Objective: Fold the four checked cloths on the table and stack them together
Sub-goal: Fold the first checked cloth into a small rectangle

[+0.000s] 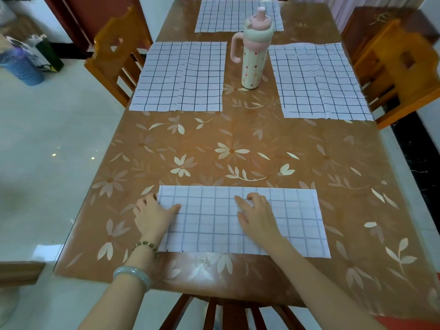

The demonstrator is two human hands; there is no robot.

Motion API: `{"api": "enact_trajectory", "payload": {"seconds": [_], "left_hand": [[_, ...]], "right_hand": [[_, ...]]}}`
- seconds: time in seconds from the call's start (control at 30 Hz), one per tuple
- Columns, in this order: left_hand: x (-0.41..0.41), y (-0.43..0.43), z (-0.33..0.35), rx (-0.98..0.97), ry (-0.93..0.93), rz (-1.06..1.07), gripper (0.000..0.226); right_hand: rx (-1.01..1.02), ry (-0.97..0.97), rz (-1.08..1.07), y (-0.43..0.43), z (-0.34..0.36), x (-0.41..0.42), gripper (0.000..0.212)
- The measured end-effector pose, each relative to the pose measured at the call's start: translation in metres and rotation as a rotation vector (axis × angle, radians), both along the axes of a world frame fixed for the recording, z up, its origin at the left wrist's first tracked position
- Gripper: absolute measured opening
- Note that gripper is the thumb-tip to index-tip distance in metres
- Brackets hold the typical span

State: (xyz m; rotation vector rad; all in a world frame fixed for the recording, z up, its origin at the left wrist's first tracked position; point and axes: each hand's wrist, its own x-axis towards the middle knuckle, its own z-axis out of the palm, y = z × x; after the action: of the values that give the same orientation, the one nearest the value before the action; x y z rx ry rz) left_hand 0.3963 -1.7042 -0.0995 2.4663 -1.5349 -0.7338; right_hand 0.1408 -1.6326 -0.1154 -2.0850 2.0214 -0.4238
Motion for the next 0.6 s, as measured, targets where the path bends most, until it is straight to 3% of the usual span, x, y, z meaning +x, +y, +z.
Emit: {"api": "enact_trajectory", "payload": {"seconds": [0.23,0.6], "left_hand": [[-0.002,0.001,0.002,0.004,0.008,-0.005,0.073],[0.004,0.003,0.011,0.029,0.233,0.03,0.036]], "right_hand": [[0.07,0.03,0.063,-0.001,-0.013,0.001,0.035],[0.266,-0.07,0.051,-0.004,-0.003,-0.004,0.051]]}}
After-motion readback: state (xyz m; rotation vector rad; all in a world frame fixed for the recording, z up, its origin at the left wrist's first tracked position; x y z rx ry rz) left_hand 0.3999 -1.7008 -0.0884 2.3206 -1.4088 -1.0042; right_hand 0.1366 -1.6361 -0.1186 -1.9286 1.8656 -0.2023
